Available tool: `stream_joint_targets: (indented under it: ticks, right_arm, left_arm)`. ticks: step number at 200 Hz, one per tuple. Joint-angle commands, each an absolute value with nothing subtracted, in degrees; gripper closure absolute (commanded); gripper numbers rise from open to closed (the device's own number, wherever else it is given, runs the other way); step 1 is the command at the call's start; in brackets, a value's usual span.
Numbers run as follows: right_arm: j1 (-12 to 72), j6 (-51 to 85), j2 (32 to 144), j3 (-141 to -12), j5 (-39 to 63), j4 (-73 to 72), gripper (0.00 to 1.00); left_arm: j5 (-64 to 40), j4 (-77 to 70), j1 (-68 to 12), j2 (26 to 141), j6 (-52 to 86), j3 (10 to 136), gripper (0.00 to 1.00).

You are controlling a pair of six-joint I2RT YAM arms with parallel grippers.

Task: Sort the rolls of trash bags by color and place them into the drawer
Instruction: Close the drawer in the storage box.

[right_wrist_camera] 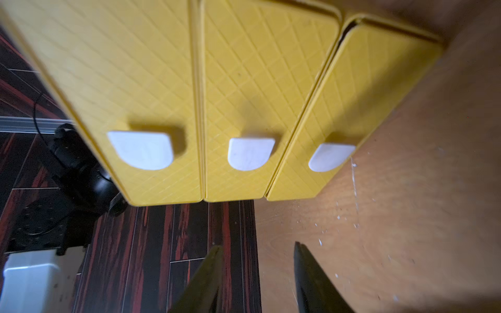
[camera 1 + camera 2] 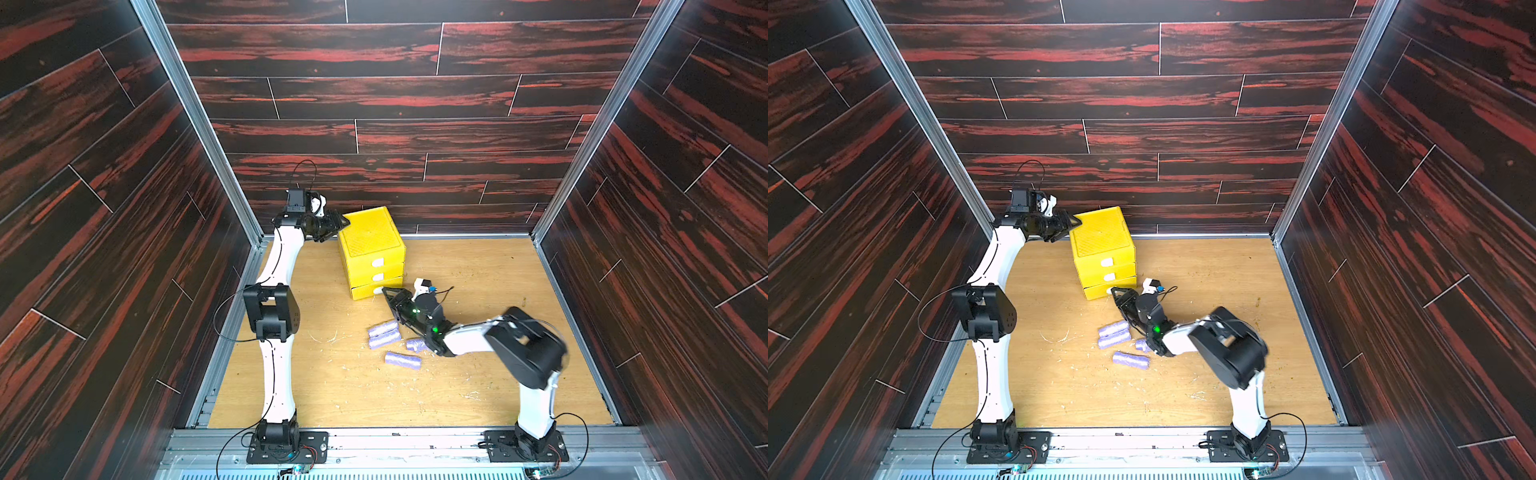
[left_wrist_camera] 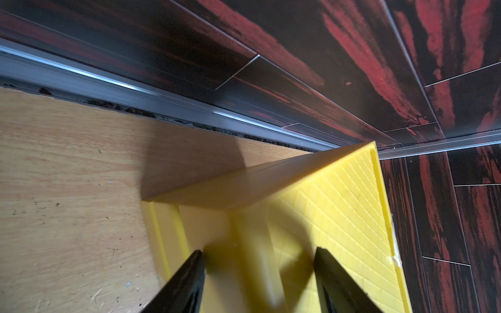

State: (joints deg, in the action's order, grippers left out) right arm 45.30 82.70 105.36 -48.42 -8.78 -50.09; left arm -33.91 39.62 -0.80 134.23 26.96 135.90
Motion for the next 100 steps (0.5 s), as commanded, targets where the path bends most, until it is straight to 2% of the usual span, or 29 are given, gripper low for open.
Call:
stream_joint_targets:
  ticks: [1,24,50,64,100]
  right_arm:
    - [45.05,83.10,95.97,-51.92,-11.58,-25.80,0.51]
    - [44.46,85.03,95.89,-66.76,-14.88,6.17,0.51]
    - [42.65,87.09,103.96,-82.68,-9.10,24.56,0.56]
    - [42.15,88.31,107.74,-86.85,-5.78,26.49,0.57]
    - [41.75,93.50,112.58,-85.23,1.07,16.76,0.58]
  left_arm:
    - [-34.90,47.11,-3.43,133.27,25.09,133.86,0.33]
    - [-35.01,47.07,-3.45,133.08,25.18,133.68,0.33]
    - [-35.44,46.85,-3.43,133.07,25.65,133.77,0.33]
    - [-35.45,46.89,-3.43,132.93,25.49,133.77,0.33]
    - [-35.88,46.87,-3.34,132.89,25.72,133.85,0.33]
